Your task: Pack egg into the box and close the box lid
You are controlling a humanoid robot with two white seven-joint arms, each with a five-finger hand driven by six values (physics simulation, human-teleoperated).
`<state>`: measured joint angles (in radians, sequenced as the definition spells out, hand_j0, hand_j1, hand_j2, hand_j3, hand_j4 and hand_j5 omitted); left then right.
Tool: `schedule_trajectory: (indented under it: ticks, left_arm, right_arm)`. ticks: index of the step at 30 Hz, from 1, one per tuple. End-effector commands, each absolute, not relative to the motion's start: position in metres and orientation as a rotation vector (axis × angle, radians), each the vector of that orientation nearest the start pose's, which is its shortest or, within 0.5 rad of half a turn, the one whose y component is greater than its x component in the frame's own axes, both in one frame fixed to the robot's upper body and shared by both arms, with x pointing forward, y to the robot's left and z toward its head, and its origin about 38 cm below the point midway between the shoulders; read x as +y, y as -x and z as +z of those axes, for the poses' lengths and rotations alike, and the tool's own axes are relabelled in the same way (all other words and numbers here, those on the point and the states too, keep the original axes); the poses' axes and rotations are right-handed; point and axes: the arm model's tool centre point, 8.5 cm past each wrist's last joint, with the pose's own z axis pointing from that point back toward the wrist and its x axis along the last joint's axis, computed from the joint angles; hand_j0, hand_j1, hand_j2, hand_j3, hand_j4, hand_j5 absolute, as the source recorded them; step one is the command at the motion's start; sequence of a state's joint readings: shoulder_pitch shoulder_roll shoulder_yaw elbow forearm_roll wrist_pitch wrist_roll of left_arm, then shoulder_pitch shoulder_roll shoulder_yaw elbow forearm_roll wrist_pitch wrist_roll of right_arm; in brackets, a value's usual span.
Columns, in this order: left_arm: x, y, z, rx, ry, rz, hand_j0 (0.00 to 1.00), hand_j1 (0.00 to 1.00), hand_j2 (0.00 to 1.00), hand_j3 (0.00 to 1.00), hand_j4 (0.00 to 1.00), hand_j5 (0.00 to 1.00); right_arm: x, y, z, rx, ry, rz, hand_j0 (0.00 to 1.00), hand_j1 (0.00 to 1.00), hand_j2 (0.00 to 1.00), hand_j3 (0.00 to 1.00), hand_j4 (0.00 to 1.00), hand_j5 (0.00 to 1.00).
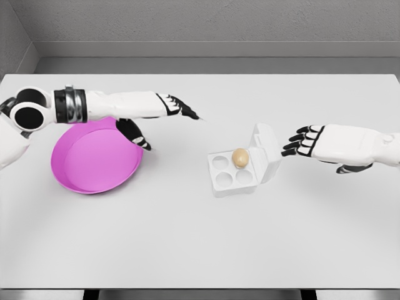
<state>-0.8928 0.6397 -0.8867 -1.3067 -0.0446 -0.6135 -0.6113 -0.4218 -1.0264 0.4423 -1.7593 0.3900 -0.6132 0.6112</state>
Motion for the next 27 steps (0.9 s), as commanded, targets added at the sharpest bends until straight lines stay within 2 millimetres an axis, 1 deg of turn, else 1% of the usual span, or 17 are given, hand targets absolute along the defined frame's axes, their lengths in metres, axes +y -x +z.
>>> schedule_trajectory:
  ticks: [1, 6, 10, 12, 13, 14, 15, 16, 17, 18, 19, 20, 21, 22, 24, 25, 27]
  left_arm:
    - [0.215, -0.464, 0.233, -1.592, 0.016, -2.030, 1.00, 1.00, 1.00, 1.00, 1.00, 1.00]
    - [0.215, -0.464, 0.234, -1.594, 0.015, -2.029, 1.00, 1.00, 1.00, 1.00, 1.00, 1.00]
    - [0.223, -0.465, 0.237, -1.592, -0.004, -2.019, 1.00, 1.00, 1.00, 1.00, 1.00, 1.00]
    - [0.223, -0.465, 0.235, -1.589, 0.001, -2.017, 1.00, 1.00, 1.00, 1.00, 1.00, 1.00]
    - [0.223, -0.465, 0.235, -1.588, 0.000, -2.016, 1.00, 1.00, 1.00, 1.00, 1.00, 1.00]
    - [0.224, -0.465, 0.235, -1.587, -0.001, -2.016, 1.00, 1.00, 1.00, 1.00, 1.00, 1.00]
    - [0.224, -0.465, 0.235, -1.587, -0.001, -2.016, 1.00, 1.00, 1.00, 1.00, 1.00, 1.00]
    - [0.224, -0.465, 0.235, -1.587, -0.001, -2.016, 1.00, 1.00, 1.00, 1.00, 1.00, 1.00]
    - [0.224, -0.465, 0.235, -1.587, -0.001, -2.014, 1.00, 1.00, 1.00, 1.00, 1.00, 1.00]
    - [0.225, -0.465, 0.234, -1.586, -0.001, -2.013, 1.00, 1.00, 1.00, 1.00, 1.00, 1.00]
    - [0.225, -0.466, 0.234, -1.584, -0.001, -2.008, 1.00, 1.00, 1.00, 1.00, 1.00, 1.00]
    - [0.226, -0.466, 0.233, -1.583, -0.001, -2.007, 1.00, 1.00, 1.00, 1.00, 1.00, 1.00]
    - [0.228, -0.467, 0.233, -1.576, -0.007, -2.007, 1.00, 1.00, 1.00, 1.00, 1.00, 1.00]
    - [0.230, -0.468, 0.231, -1.569, -0.008, -2.000, 1.00, 1.00, 1.00, 1.00, 1.00, 1.00]
    - [0.234, -0.465, 0.220, -1.547, 0.006, -1.990, 1.00, 1.00, 1.00, 1.00, 1.00, 1.00]
    - [0.233, -0.465, 0.219, -1.548, 0.009, -1.989, 1.00, 1.00, 1.00, 1.00, 1.00, 1.00]
    - [0.237, -0.467, 0.218, -1.539, 0.005, -1.979, 1.00, 1.00, 1.00, 1.00, 1.00, 1.00]
  right_arm:
    - [-0.319, -0.365, 0.238, 1.766, -0.565, -3.091, 1.00, 1.00, 1.00, 1.00, 1.00, 1.00]
    - [-0.313, -0.367, 0.240, 1.804, -0.550, -3.066, 1.00, 1.00, 1.00, 1.00, 1.00, 1.00]
    - [-0.293, -0.364, 0.222, 1.845, -0.434, -3.048, 1.00, 1.00, 1.00, 1.00, 1.00, 1.00]
    - [-0.290, -0.364, 0.221, 1.855, -0.426, -3.043, 1.00, 1.00, 1.00, 1.00, 1.00, 1.00]
    - [-0.290, -0.365, 0.224, 1.862, -0.437, -3.034, 1.00, 1.00, 1.00, 1.00, 1.00, 1.00]
    - [-0.302, -0.371, 0.240, 1.891, -0.538, -3.007, 1.00, 1.00, 1.00, 1.00, 1.00, 1.00]
    - [-0.315, -0.375, 0.266, 1.993, -0.639, -2.938, 1.00, 1.00, 1.00, 1.00, 1.00, 1.00]
    - [-0.321, -0.376, 0.274, 2.089, -0.613, -2.907, 1.00, 1.00, 1.00, 1.00, 1.00, 1.00]
    - [-0.335, -0.381, 0.283, 2.156, -0.668, -2.883, 1.00, 1.00, 1.00, 1.00, 1.00, 1.00]
    - [-0.354, -0.388, 0.287, 2.230, -0.729, -2.885, 1.00, 1.00, 1.00, 1.00, 1.00, 1.00]
    - [-0.376, -0.395, 0.285, 2.400, -0.709, -2.867, 1.00, 1.00, 1.00, 1.00, 1.00, 1.00]
    - [-0.381, -0.397, 0.282, 2.446, -0.688, -2.870, 1.00, 1.00, 1.00, 1.00, 1.00, 1.00]
    - [-0.379, -0.395, 0.270, 2.435, -0.647, -2.908, 1.00, 1.00, 1.00, 1.00, 1.00, 1.00]
    - [-0.377, -0.394, 0.267, 2.426, -0.632, -2.916, 1.00, 1.00, 1.00, 1.00, 1.00, 1.00]
    - [-0.374, -0.393, 0.269, 2.420, -0.626, -2.908, 1.00, 1.00, 1.00, 1.00, 1.00, 1.00]
    - [-0.370, -0.392, 0.269, 2.409, -0.609, -2.906, 1.00, 1.00, 1.00, 1.00, 1.00, 1.00]
    - [-0.368, -0.392, 0.269, 2.404, -0.606, -2.906, 1.00, 1.00, 1.00, 1.00, 1.00, 1.00]
